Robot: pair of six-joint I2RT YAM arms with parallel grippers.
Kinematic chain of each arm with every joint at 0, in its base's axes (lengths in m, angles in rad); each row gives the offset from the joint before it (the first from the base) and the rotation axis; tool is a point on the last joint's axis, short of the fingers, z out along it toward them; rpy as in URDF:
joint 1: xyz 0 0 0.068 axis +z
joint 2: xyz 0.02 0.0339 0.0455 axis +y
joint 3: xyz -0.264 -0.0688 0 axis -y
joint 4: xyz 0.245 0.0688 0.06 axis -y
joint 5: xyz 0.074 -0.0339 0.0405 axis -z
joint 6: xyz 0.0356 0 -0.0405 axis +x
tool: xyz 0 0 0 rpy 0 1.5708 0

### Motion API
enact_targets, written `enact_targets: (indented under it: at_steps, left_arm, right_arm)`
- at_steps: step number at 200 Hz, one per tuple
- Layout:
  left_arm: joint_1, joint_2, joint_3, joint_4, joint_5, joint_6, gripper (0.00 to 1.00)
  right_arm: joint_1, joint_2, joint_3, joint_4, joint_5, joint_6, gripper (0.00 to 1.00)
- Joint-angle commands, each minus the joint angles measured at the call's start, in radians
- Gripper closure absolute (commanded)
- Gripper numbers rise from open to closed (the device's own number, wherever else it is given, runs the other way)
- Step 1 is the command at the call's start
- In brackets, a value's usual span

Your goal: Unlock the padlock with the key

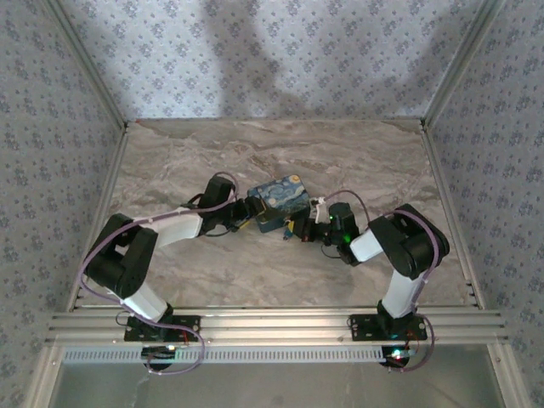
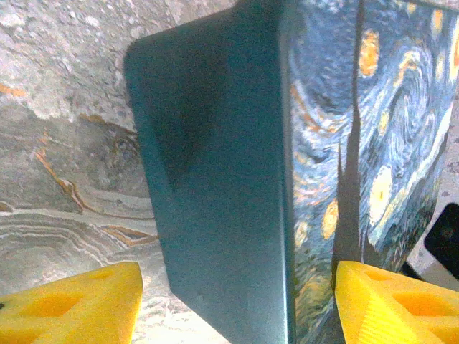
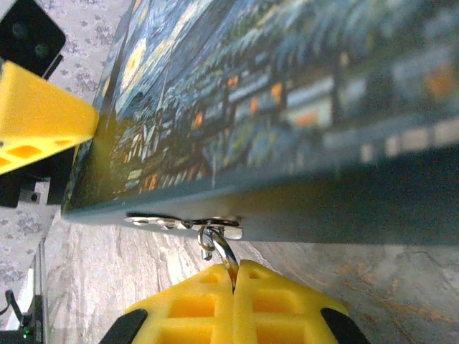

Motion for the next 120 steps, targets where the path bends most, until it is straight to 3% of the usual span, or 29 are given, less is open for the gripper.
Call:
enact_targets:
  at_steps: [1, 120]
  left_arm:
    - [-0.024, 0.000, -0.037, -0.105, -0.025, 0.003, 0.30]
    - [-0.032, 0.006, -0.052, -0.094, -0.028, -0.003, 0.30]
  right_arm:
    - [-0.013, -0.028, -0.013, 0.067, 0.044, 0.054, 0.98]
    - [-0.046, -0.005, -0.003, 0.114, 0.056, 0.146, 0.99]
